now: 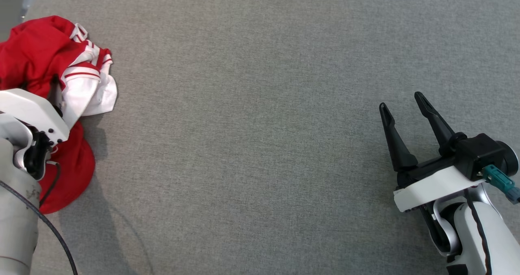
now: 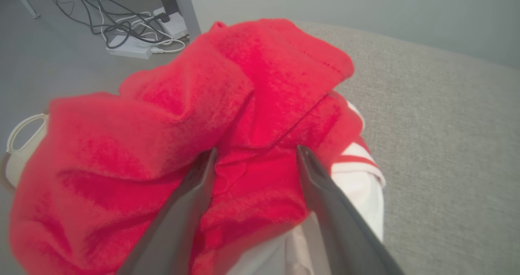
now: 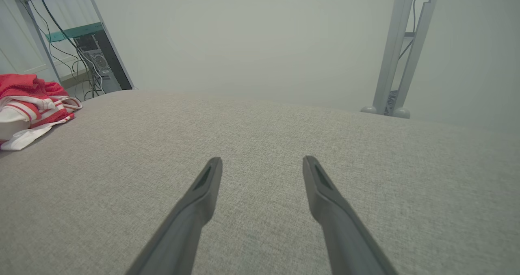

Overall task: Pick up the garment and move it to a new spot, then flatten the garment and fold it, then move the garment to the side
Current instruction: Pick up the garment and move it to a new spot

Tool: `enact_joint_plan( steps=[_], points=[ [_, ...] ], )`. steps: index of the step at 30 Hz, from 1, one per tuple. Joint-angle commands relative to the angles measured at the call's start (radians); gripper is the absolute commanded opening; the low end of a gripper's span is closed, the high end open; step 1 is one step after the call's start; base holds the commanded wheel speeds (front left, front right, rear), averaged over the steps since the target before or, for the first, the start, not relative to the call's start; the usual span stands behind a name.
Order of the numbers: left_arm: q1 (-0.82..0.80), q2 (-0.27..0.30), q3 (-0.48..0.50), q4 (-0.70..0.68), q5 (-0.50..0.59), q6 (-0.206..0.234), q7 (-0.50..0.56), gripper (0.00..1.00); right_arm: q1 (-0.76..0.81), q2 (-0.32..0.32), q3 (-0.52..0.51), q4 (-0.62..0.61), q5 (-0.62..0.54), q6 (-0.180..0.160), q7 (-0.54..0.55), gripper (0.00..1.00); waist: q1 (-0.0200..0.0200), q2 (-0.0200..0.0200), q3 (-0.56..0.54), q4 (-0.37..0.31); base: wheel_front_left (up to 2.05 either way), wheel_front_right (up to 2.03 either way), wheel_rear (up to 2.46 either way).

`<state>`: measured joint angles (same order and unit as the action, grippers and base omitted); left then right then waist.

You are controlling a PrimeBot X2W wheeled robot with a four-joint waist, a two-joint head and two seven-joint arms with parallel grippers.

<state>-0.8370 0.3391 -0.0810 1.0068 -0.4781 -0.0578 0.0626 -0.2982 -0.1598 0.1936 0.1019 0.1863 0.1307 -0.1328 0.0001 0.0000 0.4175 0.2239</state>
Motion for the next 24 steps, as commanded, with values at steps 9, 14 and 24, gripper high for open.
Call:
enact_joint_plan(
  steps=[9, 14, 24],
  points=[
    [-0.032, 0.031, 0.01, 0.068, -0.001, 0.002, -0.152, 0.0, -0.017, -0.009, -0.009, 0.013, -0.008, 0.0, -0.022, 1.0, -0.0001, 0.0, -0.005, -0.016, 0.0, 0.0, 0.0],
    [0.023, 0.033, 0.029, 0.04, -0.01, 0.003, -0.277, 0.0, 0.0, 0.014, -0.016, 0.028, -0.002, 0.0, -0.034, 1.0, -0.0001, 0.0, -0.046, -0.015, 0.0, 0.0, 0.0],
    [0.284, -0.016, 0.068, -0.348, 0.019, 0.079, -0.327, 0.0, 0.051, 0.047, -0.026, 0.045, 0.025, 0.0, -0.05, 1.0, -0.0001, 0.0, -0.151, -0.012, 0.0, 0.0, 0.0]
  ],
)
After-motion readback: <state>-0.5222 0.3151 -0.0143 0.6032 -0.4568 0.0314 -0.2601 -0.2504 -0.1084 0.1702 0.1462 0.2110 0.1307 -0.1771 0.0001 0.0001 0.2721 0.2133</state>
